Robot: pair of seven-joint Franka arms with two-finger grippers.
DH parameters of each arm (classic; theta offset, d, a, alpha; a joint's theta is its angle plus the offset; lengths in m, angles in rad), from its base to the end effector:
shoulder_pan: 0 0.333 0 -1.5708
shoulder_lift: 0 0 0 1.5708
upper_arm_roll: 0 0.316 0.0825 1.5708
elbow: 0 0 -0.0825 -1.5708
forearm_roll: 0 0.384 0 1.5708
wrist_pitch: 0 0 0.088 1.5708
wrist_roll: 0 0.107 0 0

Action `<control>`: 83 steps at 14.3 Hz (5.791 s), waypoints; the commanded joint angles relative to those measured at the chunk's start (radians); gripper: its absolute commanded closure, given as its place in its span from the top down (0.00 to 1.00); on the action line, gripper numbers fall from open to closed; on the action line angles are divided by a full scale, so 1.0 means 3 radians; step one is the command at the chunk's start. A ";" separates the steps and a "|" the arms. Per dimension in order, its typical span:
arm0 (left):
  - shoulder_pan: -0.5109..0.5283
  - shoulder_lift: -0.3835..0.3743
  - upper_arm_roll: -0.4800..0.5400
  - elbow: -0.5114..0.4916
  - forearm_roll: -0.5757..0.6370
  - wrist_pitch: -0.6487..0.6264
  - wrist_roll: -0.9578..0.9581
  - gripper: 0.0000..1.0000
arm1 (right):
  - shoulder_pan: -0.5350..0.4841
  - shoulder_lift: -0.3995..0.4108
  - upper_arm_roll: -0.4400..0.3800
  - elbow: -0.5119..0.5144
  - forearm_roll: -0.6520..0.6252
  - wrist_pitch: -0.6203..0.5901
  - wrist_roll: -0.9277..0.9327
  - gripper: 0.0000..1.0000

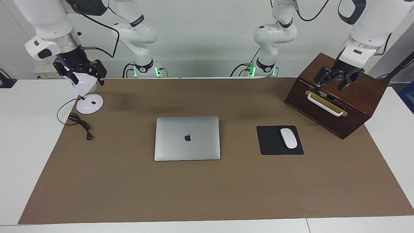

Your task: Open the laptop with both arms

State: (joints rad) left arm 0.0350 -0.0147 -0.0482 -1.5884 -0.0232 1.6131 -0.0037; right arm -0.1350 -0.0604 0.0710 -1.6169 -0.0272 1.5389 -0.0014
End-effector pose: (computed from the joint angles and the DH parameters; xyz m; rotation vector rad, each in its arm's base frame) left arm 0.5542 -0.0099 0.6281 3.1182 -0.0140 0.0611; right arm 0.5310 -0.0358 0.6328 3.1090 -0.0986 -0.0292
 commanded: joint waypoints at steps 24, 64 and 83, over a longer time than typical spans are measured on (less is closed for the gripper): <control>0.0006 -0.0028 0.0022 -0.0079 0.0026 0.0267 -0.0034 0.00 | -0.0133 -0.0044 -0.0191 -0.0035 -0.0001 0.0454 -0.0497 1.00; -0.1379 -0.0647 0.0012 -0.3853 -0.0040 0.5350 -0.0391 0.00 | 0.0930 0.0141 -0.0155 -0.2069 0.3501 0.3895 0.0188 1.00; -0.2326 0.0110 0.0017 -0.3904 -0.0091 0.6307 -0.0719 0.00 | 0.1647 -0.0867 0.0070 -0.3400 0.3506 0.4509 0.2274 1.00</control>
State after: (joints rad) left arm -0.6277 0.0050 -0.0584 -2.7562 -0.0326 3.4746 -0.2166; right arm 0.3613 -0.3035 0.0689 -2.6189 1.0019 2.8756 0.6295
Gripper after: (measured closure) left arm 0.991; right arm 0.000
